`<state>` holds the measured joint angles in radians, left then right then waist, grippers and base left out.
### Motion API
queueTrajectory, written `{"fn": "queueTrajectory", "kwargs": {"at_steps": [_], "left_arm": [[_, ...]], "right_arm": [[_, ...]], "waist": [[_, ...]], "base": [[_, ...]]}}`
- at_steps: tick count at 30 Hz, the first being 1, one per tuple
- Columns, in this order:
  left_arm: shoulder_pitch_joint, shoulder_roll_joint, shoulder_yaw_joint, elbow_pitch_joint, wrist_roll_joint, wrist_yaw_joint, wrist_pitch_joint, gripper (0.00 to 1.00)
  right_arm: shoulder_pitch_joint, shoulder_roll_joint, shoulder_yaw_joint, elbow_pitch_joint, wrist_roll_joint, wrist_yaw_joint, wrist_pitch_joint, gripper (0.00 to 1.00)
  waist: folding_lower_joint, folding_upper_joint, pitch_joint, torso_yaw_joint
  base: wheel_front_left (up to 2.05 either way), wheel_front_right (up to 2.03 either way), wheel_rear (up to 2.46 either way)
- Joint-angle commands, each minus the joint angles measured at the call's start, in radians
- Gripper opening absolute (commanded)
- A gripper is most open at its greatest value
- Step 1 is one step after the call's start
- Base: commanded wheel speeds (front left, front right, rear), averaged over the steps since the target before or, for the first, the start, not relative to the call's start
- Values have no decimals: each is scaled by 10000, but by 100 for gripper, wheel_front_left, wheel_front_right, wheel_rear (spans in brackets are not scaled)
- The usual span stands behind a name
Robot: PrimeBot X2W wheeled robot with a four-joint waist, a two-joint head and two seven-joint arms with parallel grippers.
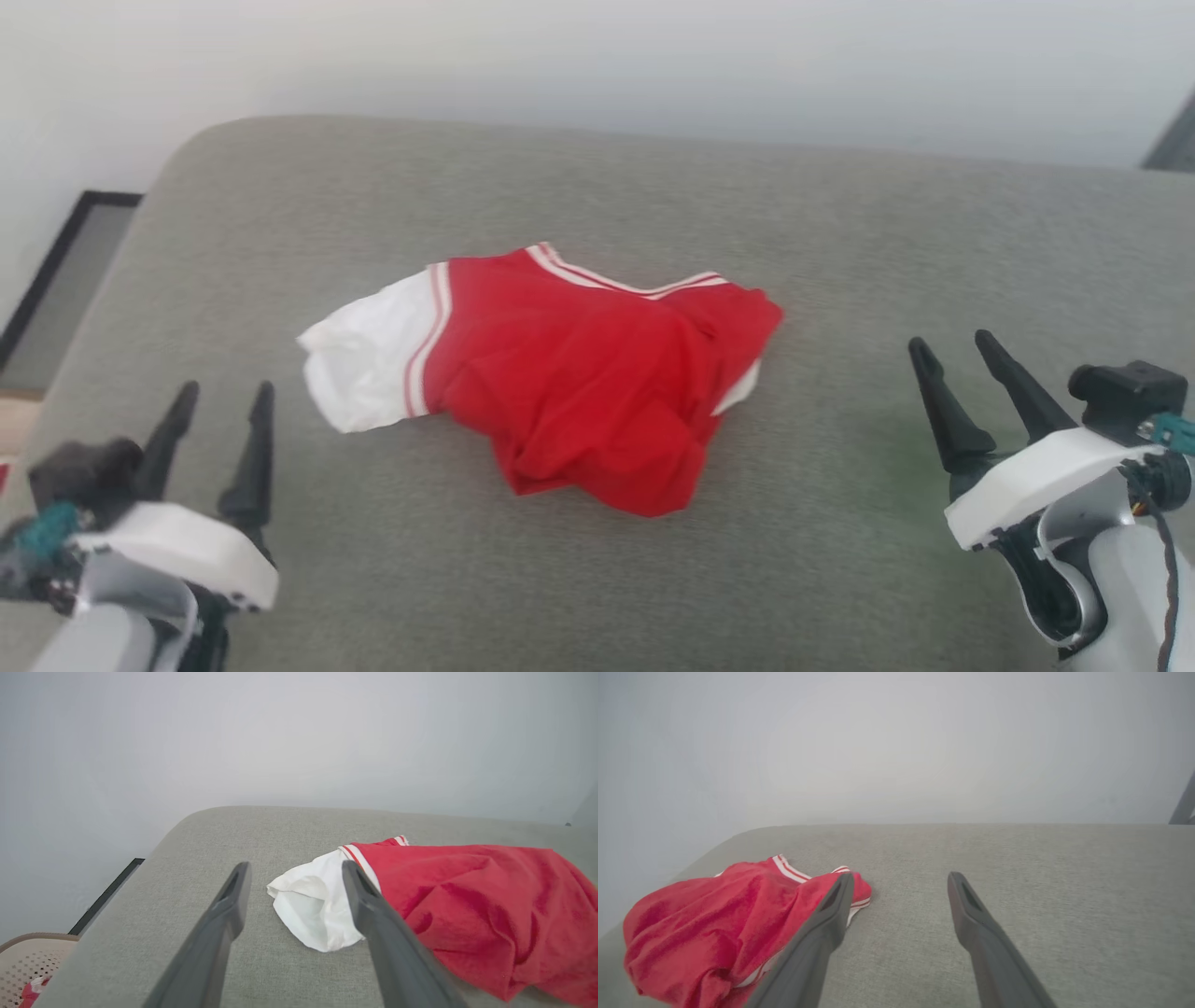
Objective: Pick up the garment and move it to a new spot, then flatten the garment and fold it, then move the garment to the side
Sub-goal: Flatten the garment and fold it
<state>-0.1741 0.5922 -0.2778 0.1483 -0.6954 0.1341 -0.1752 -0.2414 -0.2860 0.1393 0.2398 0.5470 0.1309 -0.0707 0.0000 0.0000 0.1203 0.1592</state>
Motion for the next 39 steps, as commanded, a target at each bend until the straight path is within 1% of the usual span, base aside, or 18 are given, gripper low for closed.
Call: {"fn": "queueTrajectory", "kwargs": {"at_steps": [1, 7, 8, 12, 18, 19, 25, 26, 27, 32, 35, 39], "left_arm": [[245, -134, 26, -106, 38, 55, -263, 100], [746, -799, 82, -459, 399, 137, -823, 100], [843, -1073, 116, -577, 520, 85, -866, 100], [922, -1607, 335, -803, 704, -56, -919, 100], [1081, -2330, 729, -806, 1237, -432, -909, 100], [1081, -2330, 729, -806, 1237, -432, -909, 100], [1033, -2917, 1140, -691, 1586, -849, -912, 100], [1043, -3004, 1202, -666, 1666, -920, -912, 100], [1051, -3093, 1251, -637, 1727, -993, -912, 100], [1064, -3406, 1590, -527, 2014, -1356, -913, 100], [1112, -3573, 1826, -520, 2183, -1545, -913, 100], [1138, -3707, 2082, -532, 2469, -1740, -913, 100]], "right_arm": [[-133, -41, 81, 31, 12, -2, 122, 100], [-467, -175, 368, 158, 53, -2, 654, 100], [-631, -227, 503, 233, 99, -3, 909, 100], [-1042, -322, 841, 532, 211, -2, 1554, 100], [-1766, -427, 1081, 1465, -57, -3, 2852, 100], [-1766, -427, 1081, 1465, -57, -3, 2852, 100], [-2364, -343, 1322, 2584, -442, -3, 4124, 100], [-2471, -313, 1393, 2653, -510, -2, 4141, 24], [-2550, -296, 1465, 2738, -556, -2, 4161, 0], [-2805, -273, 1842, 2828, -402, -2, 4112, 0], [-2884, -342, 2196, 2429, -189, -2, 3938, 0], [-2788, -432, 2906, 1512, 130, -2, 3953, 0]], "waist": [[0, 0, -41, 475], [0, 0, 145, 1321], [0, 0, 232, 1574], [0, 0, 410, 1983], [0, 0, 625, 2409], [0, 0, 625, 2409], [0, 0, 771, 2616], [0, 0, 790, 2628], [0, 0, 809, 2633], [0, 0, 832, 2580], [0, 0, 826, 2516], [0, 0, 827, 2428]], "base": [[0, 0, 0], [0, 0, 0], [0, 0, 0], [0, 0, 0], [0, 0, 0], [0, 0, 0], [0, 0, 0], [0, 0, 0], [0, 0, 0], [0, 0, 0], [0, 0, 0], [0, 0, 0]]}}
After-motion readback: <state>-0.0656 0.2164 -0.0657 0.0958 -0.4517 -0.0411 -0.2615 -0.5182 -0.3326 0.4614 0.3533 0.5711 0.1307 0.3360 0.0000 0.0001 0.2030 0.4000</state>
